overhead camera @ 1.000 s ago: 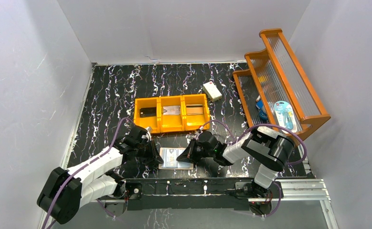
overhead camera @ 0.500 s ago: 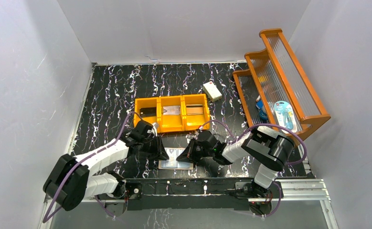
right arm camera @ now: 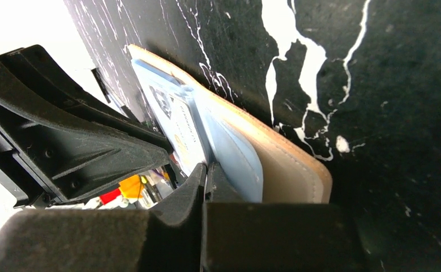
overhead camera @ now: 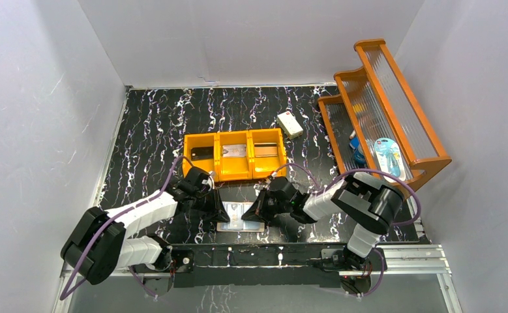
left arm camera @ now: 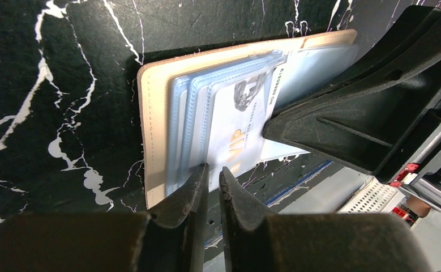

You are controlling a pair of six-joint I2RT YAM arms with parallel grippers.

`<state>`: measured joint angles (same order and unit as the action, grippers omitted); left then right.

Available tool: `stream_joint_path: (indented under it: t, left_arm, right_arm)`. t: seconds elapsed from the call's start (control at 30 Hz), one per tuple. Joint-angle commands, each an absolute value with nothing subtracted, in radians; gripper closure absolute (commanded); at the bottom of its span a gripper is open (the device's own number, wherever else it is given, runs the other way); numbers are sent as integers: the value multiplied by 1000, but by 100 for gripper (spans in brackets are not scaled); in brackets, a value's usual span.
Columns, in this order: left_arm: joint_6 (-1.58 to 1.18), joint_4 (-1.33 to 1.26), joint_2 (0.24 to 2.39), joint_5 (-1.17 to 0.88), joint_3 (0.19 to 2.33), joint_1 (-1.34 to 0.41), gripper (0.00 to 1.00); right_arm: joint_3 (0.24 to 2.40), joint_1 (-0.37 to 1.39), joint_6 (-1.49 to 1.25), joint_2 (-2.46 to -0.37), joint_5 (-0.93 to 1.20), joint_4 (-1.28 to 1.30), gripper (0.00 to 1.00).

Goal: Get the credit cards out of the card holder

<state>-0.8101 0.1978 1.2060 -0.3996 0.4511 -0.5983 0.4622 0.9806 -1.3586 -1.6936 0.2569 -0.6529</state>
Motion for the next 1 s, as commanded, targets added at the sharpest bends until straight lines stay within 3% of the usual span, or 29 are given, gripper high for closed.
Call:
stream_joint_path:
  t: [0.0,0.4,0.53,0.7,0.83,0.9,0.97]
  left_arm:
    - [-806,247,1245,-316,415,-615,88]
    - [-787,265,1291,-272,430,-617,92]
    - [-770,280,1285,-275,440,-618,92]
    - [-755,278,1271,-300,459,-617,91]
    - [-751,299,1246,-311,489,-618,88]
    - [-743,316,1236,-313,514,-618,87]
    - [-737,338,1228,-310,548,-618,84]
  right_arm:
    - [482,957,-1304,-1646,209,-488,100]
    - [461,909,-1228,-1531,220,-326,96]
    - [437,906,-1236,-1530,228,-375,97]
    - [420,906,-1283,-1553,258,-504,86]
    - [433,907,-1302,-1582,247,-503,71]
    - [438,906,-1302,-1595,240,-483,71]
    - [439,906,-1302,-1593,231,-457,79]
